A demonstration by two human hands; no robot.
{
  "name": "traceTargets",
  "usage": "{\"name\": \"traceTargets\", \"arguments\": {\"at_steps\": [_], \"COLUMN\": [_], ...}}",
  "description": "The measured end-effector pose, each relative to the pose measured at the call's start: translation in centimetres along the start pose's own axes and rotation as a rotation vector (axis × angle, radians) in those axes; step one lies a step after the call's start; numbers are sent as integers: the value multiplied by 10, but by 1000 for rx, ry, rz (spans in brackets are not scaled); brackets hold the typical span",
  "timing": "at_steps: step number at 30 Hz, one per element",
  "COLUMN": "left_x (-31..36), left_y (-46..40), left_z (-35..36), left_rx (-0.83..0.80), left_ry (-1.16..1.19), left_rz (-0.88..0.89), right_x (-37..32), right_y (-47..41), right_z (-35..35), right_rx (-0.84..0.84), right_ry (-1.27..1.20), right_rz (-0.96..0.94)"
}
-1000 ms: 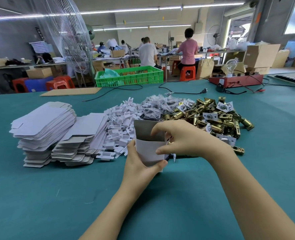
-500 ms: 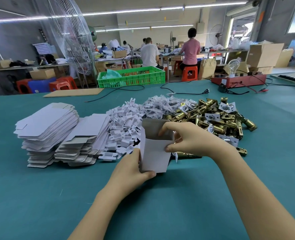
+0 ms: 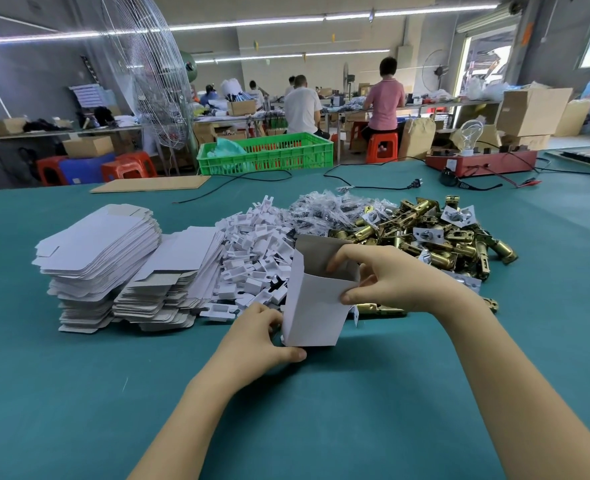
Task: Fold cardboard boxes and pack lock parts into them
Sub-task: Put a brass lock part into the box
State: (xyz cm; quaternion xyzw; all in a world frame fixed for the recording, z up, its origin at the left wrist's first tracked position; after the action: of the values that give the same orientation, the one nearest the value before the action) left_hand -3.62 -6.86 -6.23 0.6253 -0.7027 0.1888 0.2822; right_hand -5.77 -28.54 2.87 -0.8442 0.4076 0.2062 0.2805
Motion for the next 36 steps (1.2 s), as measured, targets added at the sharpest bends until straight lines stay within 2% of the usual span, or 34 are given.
{"name": "traceTargets", "arguments": {"at_steps": [10, 21, 28, 36], "left_x": [-1, 7, 9, 16], "left_y": [-2, 3, 6, 7], "left_z": [4, 11, 14, 20], "left_rx": [-17, -59, -131, -195], "left_ry": [-8, 133, 566, 877], "left_rz": [-25, -136, -207, -155], "right_x": [0, -9, -14, -15], "right_y": [3, -6, -10, -14], "right_z": [-3, 5, 8, 12], "right_rx": [-52, 64, 111, 123], "right_ry": [37, 62, 102, 125], "right_rz": [19, -75, -133, -170]}}
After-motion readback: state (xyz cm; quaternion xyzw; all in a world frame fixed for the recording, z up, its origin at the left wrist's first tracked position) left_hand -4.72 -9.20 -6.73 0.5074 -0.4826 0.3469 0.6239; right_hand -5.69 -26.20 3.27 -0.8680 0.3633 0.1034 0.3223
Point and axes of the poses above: each hand's wrist, its own y-axis away from the middle knuckle, its own z-axis out of the palm, x = y × z, the point moved 3 cm from there along -y, towards the middle knuckle, and after that the axes turned 13 degrees about -z, right-handed, at the moved point
